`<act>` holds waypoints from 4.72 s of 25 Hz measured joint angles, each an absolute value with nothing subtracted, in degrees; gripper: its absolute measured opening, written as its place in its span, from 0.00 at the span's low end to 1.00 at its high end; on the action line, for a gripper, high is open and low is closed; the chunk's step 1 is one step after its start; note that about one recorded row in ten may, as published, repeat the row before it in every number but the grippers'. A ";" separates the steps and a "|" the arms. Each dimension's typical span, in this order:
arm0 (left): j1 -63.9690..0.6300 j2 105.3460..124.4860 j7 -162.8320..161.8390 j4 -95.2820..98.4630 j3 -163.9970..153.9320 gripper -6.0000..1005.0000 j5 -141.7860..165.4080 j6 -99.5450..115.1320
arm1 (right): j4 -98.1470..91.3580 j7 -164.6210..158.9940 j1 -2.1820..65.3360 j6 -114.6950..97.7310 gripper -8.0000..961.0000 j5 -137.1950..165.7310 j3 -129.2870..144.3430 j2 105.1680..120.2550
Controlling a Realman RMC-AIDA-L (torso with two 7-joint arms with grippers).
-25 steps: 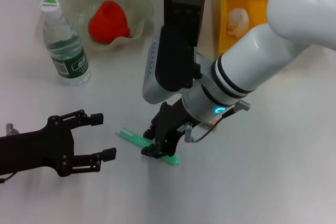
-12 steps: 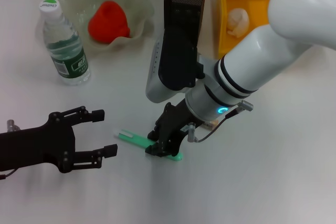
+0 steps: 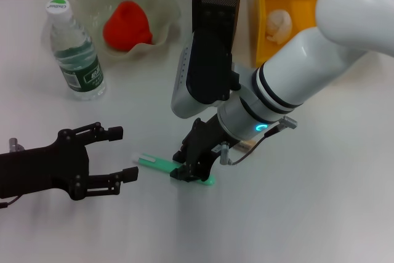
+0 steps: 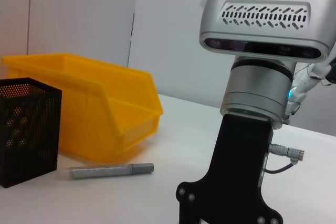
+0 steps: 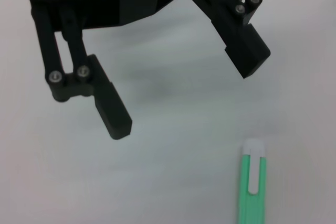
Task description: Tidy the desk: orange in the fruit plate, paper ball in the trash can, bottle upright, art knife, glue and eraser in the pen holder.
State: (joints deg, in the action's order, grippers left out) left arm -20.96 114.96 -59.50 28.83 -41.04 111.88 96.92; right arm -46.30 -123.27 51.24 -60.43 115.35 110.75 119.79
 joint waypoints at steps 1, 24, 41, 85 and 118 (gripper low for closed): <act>-20.98 114.96 -59.51 28.83 -41.03 0.86 111.88 96.91 | -46.32 -123.19 51.24 -60.38 0.29 115.34 110.74 119.80; -21.10 114.96 -59.50 28.83 -40.47 0.86 111.88 96.76 | -45.46 -120.93 51.21 -57.72 0.24 112.41 111.67 119.88; -21.13 114.96 -59.50 28.83 -40.34 0.86 111.88 96.77 | -45.17 -120.85 51.13 -57.63 0.21 112.41 111.98 119.89; -20.93 115.67 -58.26 28.66 -38.06 0.86 112.49 97.42 | -33.22 -71.01 38.70 -67.32 0.17 77.57 62.04 119.31; -25.03 118.19 -65.92 27.65 -37.60 0.86 111.70 99.20 | -5.46 -13.00 49.99 -61.66 0.17 47.63 62.47 119.89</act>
State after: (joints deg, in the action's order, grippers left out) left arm -25.03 118.19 -65.92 27.65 -37.60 111.70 99.20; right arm -5.46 -13.00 49.99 -61.66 47.63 62.47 119.89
